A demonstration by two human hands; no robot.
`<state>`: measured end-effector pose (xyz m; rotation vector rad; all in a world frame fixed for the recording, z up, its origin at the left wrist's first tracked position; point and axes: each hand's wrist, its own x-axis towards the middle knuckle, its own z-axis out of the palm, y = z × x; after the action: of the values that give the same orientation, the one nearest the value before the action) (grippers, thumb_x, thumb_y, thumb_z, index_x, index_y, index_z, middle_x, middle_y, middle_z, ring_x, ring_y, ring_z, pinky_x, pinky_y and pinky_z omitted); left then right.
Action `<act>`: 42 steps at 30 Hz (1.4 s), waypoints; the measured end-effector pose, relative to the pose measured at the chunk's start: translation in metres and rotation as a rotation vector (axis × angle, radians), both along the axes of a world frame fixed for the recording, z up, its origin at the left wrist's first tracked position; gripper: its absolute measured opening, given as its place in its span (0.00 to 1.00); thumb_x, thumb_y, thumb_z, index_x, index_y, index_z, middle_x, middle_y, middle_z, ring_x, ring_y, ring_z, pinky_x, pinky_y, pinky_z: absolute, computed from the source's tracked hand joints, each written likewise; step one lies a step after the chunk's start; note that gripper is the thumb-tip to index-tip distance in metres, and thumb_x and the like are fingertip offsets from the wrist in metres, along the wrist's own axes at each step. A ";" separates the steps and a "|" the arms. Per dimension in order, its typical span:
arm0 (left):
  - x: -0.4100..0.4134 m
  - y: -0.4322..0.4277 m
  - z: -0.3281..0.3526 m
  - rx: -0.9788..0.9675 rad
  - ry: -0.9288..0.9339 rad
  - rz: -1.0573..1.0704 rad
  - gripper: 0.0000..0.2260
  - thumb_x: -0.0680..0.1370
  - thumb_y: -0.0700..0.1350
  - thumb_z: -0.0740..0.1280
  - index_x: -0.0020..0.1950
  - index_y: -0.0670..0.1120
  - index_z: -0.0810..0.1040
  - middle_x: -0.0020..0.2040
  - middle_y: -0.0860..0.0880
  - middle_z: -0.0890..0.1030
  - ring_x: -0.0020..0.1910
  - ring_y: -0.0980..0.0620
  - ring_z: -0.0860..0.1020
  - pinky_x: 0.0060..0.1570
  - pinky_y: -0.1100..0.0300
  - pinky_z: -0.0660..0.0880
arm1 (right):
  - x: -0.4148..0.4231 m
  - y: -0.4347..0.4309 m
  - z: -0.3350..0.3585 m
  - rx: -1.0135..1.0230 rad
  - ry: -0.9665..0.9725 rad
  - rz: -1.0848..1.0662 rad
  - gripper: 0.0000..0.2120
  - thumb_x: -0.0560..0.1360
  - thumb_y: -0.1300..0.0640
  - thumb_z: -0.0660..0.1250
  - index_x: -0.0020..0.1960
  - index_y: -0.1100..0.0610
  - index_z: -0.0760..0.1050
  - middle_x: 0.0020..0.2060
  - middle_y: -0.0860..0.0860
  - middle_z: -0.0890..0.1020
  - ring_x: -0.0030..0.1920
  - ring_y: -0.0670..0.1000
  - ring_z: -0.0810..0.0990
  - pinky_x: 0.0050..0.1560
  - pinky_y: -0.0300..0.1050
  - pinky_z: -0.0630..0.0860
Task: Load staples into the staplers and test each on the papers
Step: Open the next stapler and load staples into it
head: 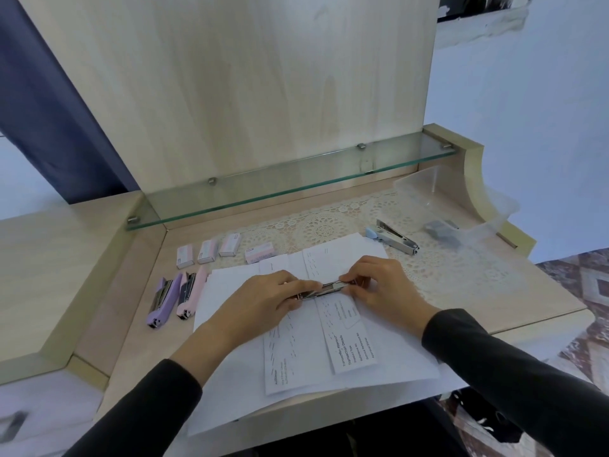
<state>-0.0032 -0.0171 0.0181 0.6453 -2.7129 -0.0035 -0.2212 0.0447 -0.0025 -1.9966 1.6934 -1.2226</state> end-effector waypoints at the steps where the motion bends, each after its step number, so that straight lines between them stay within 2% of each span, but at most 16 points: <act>1: 0.001 0.003 -0.003 -0.014 0.041 0.000 0.16 0.73 0.44 0.66 0.60 0.51 0.75 0.47 0.48 0.82 0.38 0.50 0.80 0.34 0.60 0.79 | 0.000 0.000 0.000 0.001 0.002 -0.002 0.04 0.66 0.64 0.73 0.41 0.60 0.82 0.35 0.50 0.79 0.34 0.37 0.72 0.40 0.25 0.69; 5: -0.009 0.013 -0.014 -0.054 0.175 -0.013 0.10 0.73 0.50 0.64 0.53 0.50 0.75 0.49 0.49 0.82 0.43 0.52 0.81 0.35 0.59 0.80 | 0.000 0.000 0.000 0.001 0.038 0.020 0.04 0.65 0.65 0.74 0.40 0.61 0.81 0.36 0.53 0.80 0.33 0.39 0.71 0.40 0.24 0.69; 7: -0.019 0.016 -0.016 -0.057 0.222 0.002 0.06 0.74 0.50 0.64 0.47 0.50 0.71 0.43 0.49 0.83 0.38 0.52 0.80 0.30 0.58 0.78 | 0.001 0.001 0.000 0.002 0.047 0.039 0.04 0.64 0.65 0.74 0.39 0.62 0.81 0.36 0.54 0.80 0.33 0.37 0.70 0.39 0.25 0.69; 10: -0.030 0.016 -0.015 -0.044 0.312 0.073 0.05 0.74 0.49 0.64 0.42 0.49 0.69 0.33 0.50 0.80 0.29 0.54 0.76 0.25 0.58 0.75 | 0.001 0.000 -0.001 -0.006 0.057 0.031 0.04 0.64 0.66 0.74 0.39 0.62 0.81 0.35 0.54 0.80 0.31 0.43 0.71 0.38 0.24 0.68; 12: -0.033 0.019 -0.011 0.042 0.376 0.132 0.06 0.73 0.47 0.65 0.46 0.50 0.69 0.33 0.51 0.79 0.29 0.56 0.76 0.30 0.63 0.76 | 0.002 0.000 -0.001 -0.010 0.054 0.024 0.04 0.65 0.65 0.73 0.39 0.62 0.81 0.33 0.53 0.79 0.31 0.45 0.72 0.38 0.24 0.68; 14: -0.035 0.020 -0.009 0.132 0.424 0.193 0.11 0.72 0.42 0.67 0.52 0.49 0.70 0.35 0.51 0.79 0.31 0.56 0.78 0.34 0.68 0.75 | 0.001 0.000 -0.001 -0.011 0.042 0.020 0.04 0.65 0.65 0.73 0.40 0.61 0.81 0.32 0.50 0.77 0.30 0.41 0.71 0.38 0.25 0.68; 16: -0.034 0.020 -0.007 0.212 0.451 0.261 0.11 0.73 0.35 0.65 0.54 0.45 0.72 0.40 0.51 0.79 0.32 0.53 0.79 0.35 0.67 0.75 | 0.001 0.000 -0.002 -0.013 0.031 0.022 0.04 0.65 0.65 0.74 0.39 0.62 0.81 0.32 0.49 0.76 0.32 0.37 0.70 0.38 0.24 0.68; 18: -0.029 0.020 -0.006 0.275 0.439 0.296 0.10 0.74 0.35 0.62 0.54 0.43 0.73 0.42 0.52 0.79 0.35 0.48 0.80 0.37 0.60 0.76 | 0.000 0.000 -0.002 -0.009 0.031 0.029 0.04 0.65 0.65 0.74 0.39 0.62 0.81 0.33 0.47 0.75 0.33 0.35 0.69 0.39 0.23 0.68; 20: -0.023 0.022 -0.006 0.210 0.365 0.300 0.09 0.75 0.40 0.61 0.53 0.45 0.76 0.42 0.51 0.80 0.37 0.49 0.80 0.38 0.55 0.78 | -0.001 0.000 -0.002 -0.005 0.030 0.030 0.04 0.65 0.65 0.74 0.40 0.62 0.81 0.33 0.47 0.76 0.33 0.36 0.70 0.40 0.23 0.68; 23: -0.014 0.023 -0.008 0.100 0.258 0.364 0.13 0.72 0.53 0.64 0.51 0.48 0.79 0.43 0.52 0.82 0.42 0.54 0.79 0.44 0.60 0.74 | -0.001 -0.002 -0.002 0.008 0.060 0.022 0.05 0.65 0.63 0.74 0.41 0.61 0.82 0.34 0.51 0.79 0.32 0.42 0.70 0.36 0.26 0.67; 25: -0.007 0.020 -0.014 0.035 0.217 0.370 0.15 0.70 0.56 0.66 0.49 0.47 0.81 0.42 0.52 0.83 0.41 0.53 0.78 0.45 0.60 0.69 | -0.002 -0.003 -0.004 0.020 0.086 0.002 0.05 0.66 0.62 0.73 0.42 0.60 0.82 0.37 0.53 0.81 0.36 0.45 0.71 0.38 0.27 0.63; 28: -0.001 0.015 -0.026 -0.003 0.244 0.348 0.15 0.72 0.53 0.62 0.49 0.46 0.82 0.41 0.51 0.83 0.40 0.54 0.77 0.41 0.63 0.70 | -0.001 -0.004 -0.005 0.030 0.048 0.000 0.05 0.66 0.61 0.74 0.42 0.59 0.82 0.39 0.51 0.79 0.37 0.47 0.73 0.39 0.29 0.66; 31: -0.001 0.013 -0.035 -0.024 0.291 0.354 0.12 0.71 0.48 0.66 0.49 0.43 0.82 0.40 0.49 0.83 0.41 0.55 0.71 0.40 0.63 0.70 | -0.001 -0.002 -0.002 0.027 0.057 0.013 0.08 0.66 0.61 0.73 0.46 0.56 0.82 0.39 0.51 0.80 0.36 0.47 0.75 0.39 0.31 0.69; 36: 0.000 0.015 -0.035 -0.102 0.338 0.338 0.13 0.71 0.51 0.63 0.46 0.45 0.83 0.39 0.51 0.83 0.41 0.56 0.72 0.44 0.63 0.64 | -0.006 0.001 -0.001 -0.025 0.076 0.072 0.08 0.67 0.64 0.72 0.42 0.54 0.83 0.37 0.52 0.83 0.34 0.50 0.80 0.37 0.45 0.78; 39: 0.001 0.016 -0.035 -0.116 0.354 0.356 0.12 0.71 0.51 0.63 0.45 0.47 0.83 0.38 0.53 0.83 0.41 0.58 0.72 0.45 0.61 0.62 | -0.009 0.001 -0.003 -0.052 0.133 0.086 0.10 0.67 0.66 0.71 0.42 0.52 0.84 0.37 0.49 0.83 0.36 0.46 0.80 0.36 0.46 0.78; 42: 0.001 0.015 -0.036 -0.103 0.366 0.352 0.12 0.71 0.52 0.64 0.45 0.48 0.83 0.38 0.53 0.83 0.41 0.58 0.73 0.45 0.60 0.63 | -0.008 0.004 -0.001 -0.037 0.200 0.104 0.10 0.68 0.64 0.71 0.45 0.51 0.83 0.38 0.50 0.82 0.37 0.50 0.79 0.34 0.46 0.77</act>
<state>-0.0019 -0.0018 -0.0183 0.9764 -2.2078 0.0960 -0.2292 0.0482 -0.0033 -2.2650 1.6400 -1.0574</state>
